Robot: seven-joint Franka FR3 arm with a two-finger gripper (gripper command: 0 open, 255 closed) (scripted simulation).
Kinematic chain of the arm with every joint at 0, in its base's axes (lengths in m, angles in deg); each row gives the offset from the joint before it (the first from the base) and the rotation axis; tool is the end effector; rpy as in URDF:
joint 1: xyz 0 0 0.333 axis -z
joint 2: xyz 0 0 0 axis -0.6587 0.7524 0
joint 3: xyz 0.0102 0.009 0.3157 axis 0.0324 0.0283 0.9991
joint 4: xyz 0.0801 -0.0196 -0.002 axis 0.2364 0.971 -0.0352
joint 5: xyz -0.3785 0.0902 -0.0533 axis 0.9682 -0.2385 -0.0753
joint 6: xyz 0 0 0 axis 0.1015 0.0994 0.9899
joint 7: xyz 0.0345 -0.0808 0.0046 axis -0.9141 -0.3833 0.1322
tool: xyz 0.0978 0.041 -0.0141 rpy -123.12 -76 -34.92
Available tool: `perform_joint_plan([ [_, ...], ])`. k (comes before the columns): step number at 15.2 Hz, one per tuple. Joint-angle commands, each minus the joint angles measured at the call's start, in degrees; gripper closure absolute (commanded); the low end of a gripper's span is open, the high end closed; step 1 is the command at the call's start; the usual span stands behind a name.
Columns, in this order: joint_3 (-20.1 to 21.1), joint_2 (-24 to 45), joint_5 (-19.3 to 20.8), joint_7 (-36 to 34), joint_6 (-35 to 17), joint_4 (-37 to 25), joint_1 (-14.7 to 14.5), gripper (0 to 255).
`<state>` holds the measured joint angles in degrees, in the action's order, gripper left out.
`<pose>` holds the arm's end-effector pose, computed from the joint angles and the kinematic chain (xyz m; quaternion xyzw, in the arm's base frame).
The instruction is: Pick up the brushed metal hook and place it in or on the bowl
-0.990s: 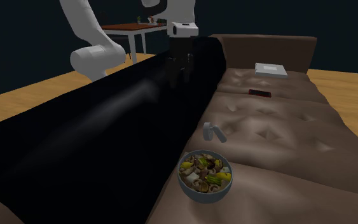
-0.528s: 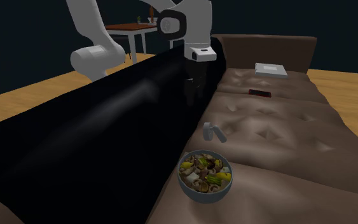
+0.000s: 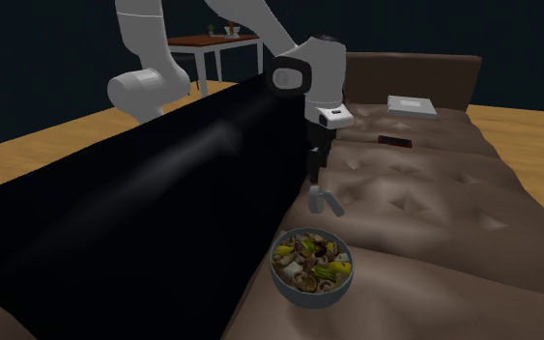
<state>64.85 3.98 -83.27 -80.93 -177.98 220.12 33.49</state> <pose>0.4968 0.1584 0.2966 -0.9932 -0.1153 -0.0180 0.0033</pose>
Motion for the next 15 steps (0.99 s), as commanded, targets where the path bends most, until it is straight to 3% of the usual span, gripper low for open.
perform_joint_plan([
  [1,0.28,5.07,0.53,-0.30,-2.11,-2.94,-0.52,0],
  [3,0.52,9.38,0.96,-0.57,-3.65,-5.68,-1.19,0],
  [11,-0.29,15.07,2.55,-1.68,-8.60,-6.34,-2.00,0],
  [15,-0.30,15.07,2.55,-1.67,-8.60,-6.34,-2.00,0],
])
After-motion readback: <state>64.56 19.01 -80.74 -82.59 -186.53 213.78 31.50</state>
